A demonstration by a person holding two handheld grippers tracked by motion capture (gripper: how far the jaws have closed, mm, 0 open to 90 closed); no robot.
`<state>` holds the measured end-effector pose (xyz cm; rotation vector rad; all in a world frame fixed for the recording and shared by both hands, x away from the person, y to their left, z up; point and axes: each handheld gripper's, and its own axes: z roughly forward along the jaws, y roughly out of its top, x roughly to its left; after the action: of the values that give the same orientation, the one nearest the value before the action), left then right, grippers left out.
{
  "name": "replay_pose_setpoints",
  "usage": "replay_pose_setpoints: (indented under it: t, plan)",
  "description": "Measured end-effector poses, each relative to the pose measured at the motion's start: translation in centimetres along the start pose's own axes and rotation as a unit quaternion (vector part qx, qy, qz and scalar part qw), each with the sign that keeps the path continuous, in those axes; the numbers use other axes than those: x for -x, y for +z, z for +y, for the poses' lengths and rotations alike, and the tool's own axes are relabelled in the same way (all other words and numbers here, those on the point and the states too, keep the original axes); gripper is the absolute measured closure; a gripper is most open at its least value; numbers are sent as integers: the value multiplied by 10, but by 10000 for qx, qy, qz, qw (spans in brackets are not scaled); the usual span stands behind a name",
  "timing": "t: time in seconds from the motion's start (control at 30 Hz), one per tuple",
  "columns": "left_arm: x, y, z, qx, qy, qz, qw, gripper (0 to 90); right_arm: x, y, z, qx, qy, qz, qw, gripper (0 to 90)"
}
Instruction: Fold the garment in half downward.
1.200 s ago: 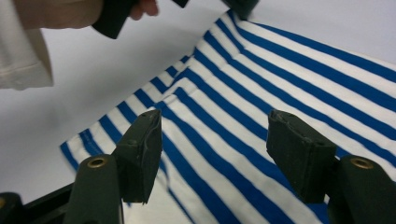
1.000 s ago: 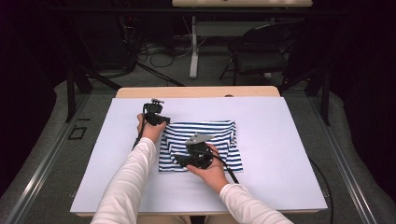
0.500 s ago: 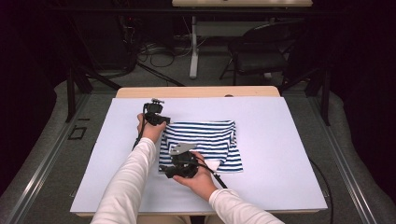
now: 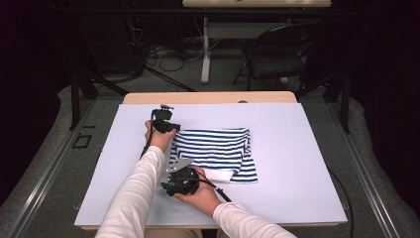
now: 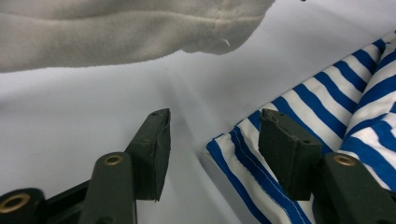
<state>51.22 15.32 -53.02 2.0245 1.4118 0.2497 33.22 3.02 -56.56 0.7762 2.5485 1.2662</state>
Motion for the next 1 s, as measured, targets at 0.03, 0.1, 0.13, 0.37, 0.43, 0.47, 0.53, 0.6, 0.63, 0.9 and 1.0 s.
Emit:
replay_pose_setpoints:
  t: [0.03, 0.1, 0.13, 0.37, 0.43, 0.47, 0.53, 0.6, 0.63, 0.9, 1.0]
  plan:
    - [0, 0, 0, 0, 17, 6, 10000, 869, 0, 1, 0, -18, 8, 6, 10000, 445]
    - [0, 0, 0, 8, -8, 5, 10000, 869, -1, 2, 0, -66, -32, -17, 10000, 453]
    - [0, 0, 0, 8, -12, 3, 10000, 869, -1, 3, -1, -81, -69, -21, 9999, 458]
    - [0, 2, -1, 2, -25, -4, 10000, 870, -3, 6, -1, -139, -93, -67, 9998, 487]
    - [-1, 1, -1, 0, -46, -15, 10000, 870, -4, 6, 0, -146, -74, -136, 9998, 515]
    - [-1, 1, 0, -22, -38, -24, 10000, 870, -4, 7, 0, -128, -110, -165, 9997, 529]
    - [-1, 1, 0, 10, -20, -22, 10000, 870, -5, 7, 0, -112, -94, -219, 9997, 555]
    - [-1, 1, 0, 31, -17, -19, 10000, 870, -6, 7, 0, -105, -94, -283, 9995, 584]
    - [-1, 1, 0, 29, -18, -20, 10000, 870, -6, 7, 0, -101, -88, -302, 9995, 596]
    - [-2, 1, -1, 6, -35, -22, 10000, 870, -5, 7, 0, -100, 55, -444, 9989, 729]
    - [-1, 2, -1, 6, -53, -21, 10000, 870, -5, 7, 0, -97, 74, -502, 9987, 791]
